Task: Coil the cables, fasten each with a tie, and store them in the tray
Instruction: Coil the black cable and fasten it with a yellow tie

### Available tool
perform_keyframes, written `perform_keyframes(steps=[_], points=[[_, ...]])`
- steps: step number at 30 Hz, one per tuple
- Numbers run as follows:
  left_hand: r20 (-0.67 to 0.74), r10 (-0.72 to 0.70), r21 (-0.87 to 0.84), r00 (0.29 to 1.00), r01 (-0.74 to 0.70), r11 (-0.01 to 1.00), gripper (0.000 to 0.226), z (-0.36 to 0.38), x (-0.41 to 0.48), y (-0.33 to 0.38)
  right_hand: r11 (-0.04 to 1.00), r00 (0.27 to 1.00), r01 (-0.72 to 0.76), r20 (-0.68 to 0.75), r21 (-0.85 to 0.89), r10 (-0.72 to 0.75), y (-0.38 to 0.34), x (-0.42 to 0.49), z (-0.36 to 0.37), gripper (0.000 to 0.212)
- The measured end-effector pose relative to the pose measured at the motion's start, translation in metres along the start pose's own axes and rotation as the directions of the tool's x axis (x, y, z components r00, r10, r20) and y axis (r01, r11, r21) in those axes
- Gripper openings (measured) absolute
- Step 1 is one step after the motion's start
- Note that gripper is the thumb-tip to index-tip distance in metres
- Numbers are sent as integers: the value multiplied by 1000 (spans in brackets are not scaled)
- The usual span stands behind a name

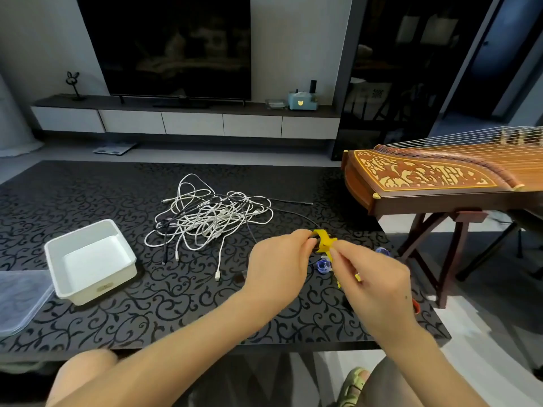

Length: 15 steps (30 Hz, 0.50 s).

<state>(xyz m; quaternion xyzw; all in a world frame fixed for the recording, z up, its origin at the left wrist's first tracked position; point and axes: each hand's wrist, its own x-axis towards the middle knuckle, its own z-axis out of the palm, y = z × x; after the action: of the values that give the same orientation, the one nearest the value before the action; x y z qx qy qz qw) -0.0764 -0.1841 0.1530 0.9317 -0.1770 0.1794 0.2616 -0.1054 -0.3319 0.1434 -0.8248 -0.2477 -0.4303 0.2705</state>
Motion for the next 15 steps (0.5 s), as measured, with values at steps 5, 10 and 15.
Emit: perform_keyframes(steps=[5,10,15], points=[[-11,136,230,991,-130,965,24,8,-6,-5,487,724,-624,218,611,655,-13,-13,14,23],[-85,127,313,988,-94,945,33,19,-15,-8,32,404,-711,370,702,837,-20,-6,22,19],[-119,101,249,988,-69,966,31,23,-17,-13,-152,259,-711,456,687,852,-26,-5,24,11]])
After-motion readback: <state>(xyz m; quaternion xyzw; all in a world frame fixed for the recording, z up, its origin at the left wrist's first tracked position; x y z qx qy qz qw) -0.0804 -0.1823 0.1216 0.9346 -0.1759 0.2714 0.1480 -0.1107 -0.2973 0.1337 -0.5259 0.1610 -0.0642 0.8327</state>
